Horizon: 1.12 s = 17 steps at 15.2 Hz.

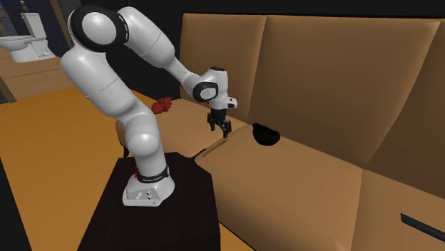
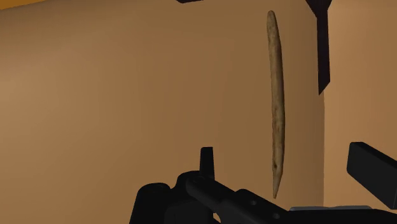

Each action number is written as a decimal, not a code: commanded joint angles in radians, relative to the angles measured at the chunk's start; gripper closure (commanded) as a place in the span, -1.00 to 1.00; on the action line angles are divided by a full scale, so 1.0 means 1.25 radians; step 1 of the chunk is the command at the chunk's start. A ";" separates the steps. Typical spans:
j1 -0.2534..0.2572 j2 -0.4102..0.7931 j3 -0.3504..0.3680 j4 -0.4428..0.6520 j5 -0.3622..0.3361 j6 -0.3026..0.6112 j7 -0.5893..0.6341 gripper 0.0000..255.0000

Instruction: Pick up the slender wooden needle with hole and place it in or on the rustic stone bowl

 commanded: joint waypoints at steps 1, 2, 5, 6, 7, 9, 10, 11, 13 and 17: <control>0.010 0.057 0.023 -0.014 -0.002 0.063 0.003 -1.00; 0.013 0.088 0.035 -0.017 -0.007 0.093 0.007 -1.00; 0.014 0.173 0.065 -0.021 -0.035 0.169 0.025 -1.00; 0.010 0.189 0.068 -0.023 -0.042 0.185 0.030 -1.00; 0.005 0.205 0.070 -0.024 -0.051 0.201 0.037 -1.00; -0.004 0.237 0.075 -0.025 -0.073 0.234 0.052 -1.00; -0.009 0.254 0.077 -0.025 -0.086 0.250 0.061 -1.00; -0.015 0.271 0.078 -0.025 -0.102 0.266 0.072 -1.00; -0.022 0.298 0.079 -0.025 -0.131 0.291 0.093 -1.00; -0.022 0.298 0.078 -0.025 -0.131 0.291 0.093 -1.00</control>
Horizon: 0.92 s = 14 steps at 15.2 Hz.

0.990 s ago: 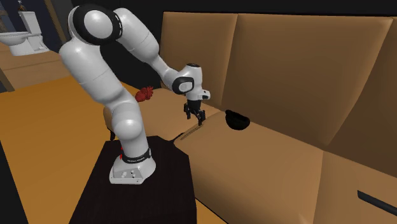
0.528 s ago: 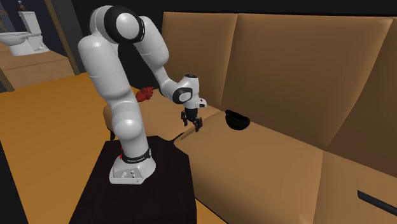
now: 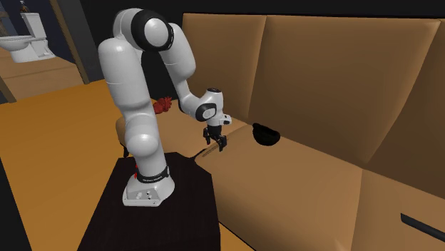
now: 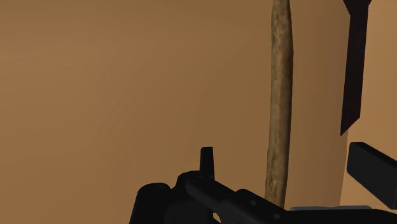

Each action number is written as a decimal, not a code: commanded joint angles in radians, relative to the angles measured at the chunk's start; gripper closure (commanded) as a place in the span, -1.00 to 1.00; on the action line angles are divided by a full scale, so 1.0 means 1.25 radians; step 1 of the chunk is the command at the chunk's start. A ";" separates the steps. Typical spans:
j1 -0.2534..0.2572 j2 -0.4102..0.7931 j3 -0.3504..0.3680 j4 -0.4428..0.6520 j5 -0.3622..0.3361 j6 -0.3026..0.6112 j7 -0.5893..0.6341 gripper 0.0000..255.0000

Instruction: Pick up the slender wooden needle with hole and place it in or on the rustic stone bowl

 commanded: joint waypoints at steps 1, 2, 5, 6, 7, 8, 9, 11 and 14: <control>0.000 0.001 0.000 0.000 -0.001 0.001 0.001 -1.00; 0.000 0.001 0.000 0.000 -0.001 0.001 0.001 -1.00; 0.000 0.001 0.000 0.000 -0.001 0.001 0.001 1.00; 0.000 0.001 0.000 0.000 -0.001 0.001 0.001 1.00; 0.000 0.001 0.000 0.000 -0.001 0.001 0.001 1.00; 0.000 0.002 0.000 0.000 -0.002 0.001 0.002 1.00; 0.000 0.002 0.000 0.000 -0.002 0.002 0.002 1.00; 0.000 0.001 0.001 0.000 -0.001 0.001 0.002 1.00; 0.004 -0.017 0.001 -0.001 0.019 -0.015 -0.013 1.00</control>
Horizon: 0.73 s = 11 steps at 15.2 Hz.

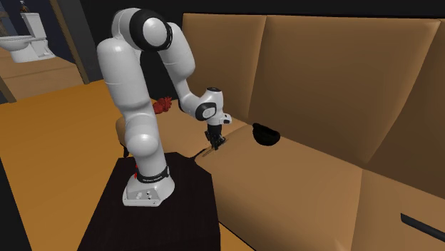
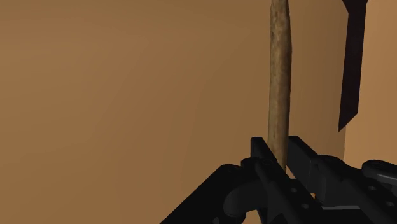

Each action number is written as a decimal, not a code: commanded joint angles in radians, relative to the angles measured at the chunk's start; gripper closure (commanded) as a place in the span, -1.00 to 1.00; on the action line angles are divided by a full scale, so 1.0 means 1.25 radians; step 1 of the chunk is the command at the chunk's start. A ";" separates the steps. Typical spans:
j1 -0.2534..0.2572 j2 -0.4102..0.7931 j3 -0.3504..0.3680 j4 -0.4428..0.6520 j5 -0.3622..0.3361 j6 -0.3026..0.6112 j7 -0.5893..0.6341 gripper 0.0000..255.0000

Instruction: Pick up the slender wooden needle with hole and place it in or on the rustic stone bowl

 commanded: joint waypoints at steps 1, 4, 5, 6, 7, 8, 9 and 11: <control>0.006 -0.025 0.000 -0.002 0.028 -0.025 -0.020 1.00; 0.020 -0.075 -0.005 -0.002 0.068 -0.073 -0.047 1.00; 0.024 -0.092 -0.007 -0.002 0.077 -0.090 -0.054 1.00; 0.028 -0.108 -0.009 -0.001 0.086 -0.106 -0.060 1.00; 0.032 -0.123 -0.012 0.000 0.094 -0.122 -0.066 1.00; 0.036 -0.139 -0.015 0.001 0.100 -0.139 -0.070 1.00; 0.039 -0.154 -0.017 0.003 0.105 -0.155 -0.075 1.00; 0.045 -0.183 -0.023 0.007 0.114 -0.188 -0.081 1.00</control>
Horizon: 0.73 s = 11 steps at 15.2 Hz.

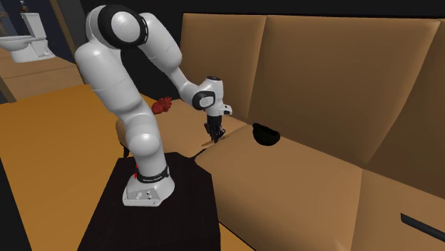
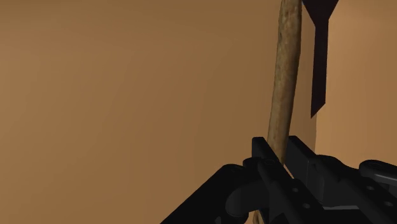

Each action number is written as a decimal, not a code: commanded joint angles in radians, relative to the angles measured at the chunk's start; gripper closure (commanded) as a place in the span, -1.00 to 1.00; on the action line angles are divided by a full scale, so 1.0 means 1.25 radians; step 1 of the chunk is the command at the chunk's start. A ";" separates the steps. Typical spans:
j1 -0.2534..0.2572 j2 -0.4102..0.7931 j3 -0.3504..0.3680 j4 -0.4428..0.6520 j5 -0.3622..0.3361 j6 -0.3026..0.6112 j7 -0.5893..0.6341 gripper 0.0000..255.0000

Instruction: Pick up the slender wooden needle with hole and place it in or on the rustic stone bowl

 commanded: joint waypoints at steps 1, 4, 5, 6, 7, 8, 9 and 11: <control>0.007 -0.030 -0.004 0.005 0.010 -0.035 -0.005 1.00; 0.014 -0.071 -0.012 0.013 0.017 -0.083 -0.012 1.00; 0.015 -0.084 -0.015 0.016 0.019 -0.099 -0.013 1.00; 0.017 -0.096 -0.017 0.019 0.020 -0.115 -0.015 1.00; 0.018 -0.108 -0.020 0.023 0.021 -0.130 -0.016 1.00; 0.020 -0.120 -0.023 0.027 0.022 -0.146 -0.018 1.00; 0.021 -0.131 -0.025 0.031 0.023 -0.161 -0.019 1.00; 0.023 -0.153 -0.030 0.039 0.023 -0.191 -0.021 1.00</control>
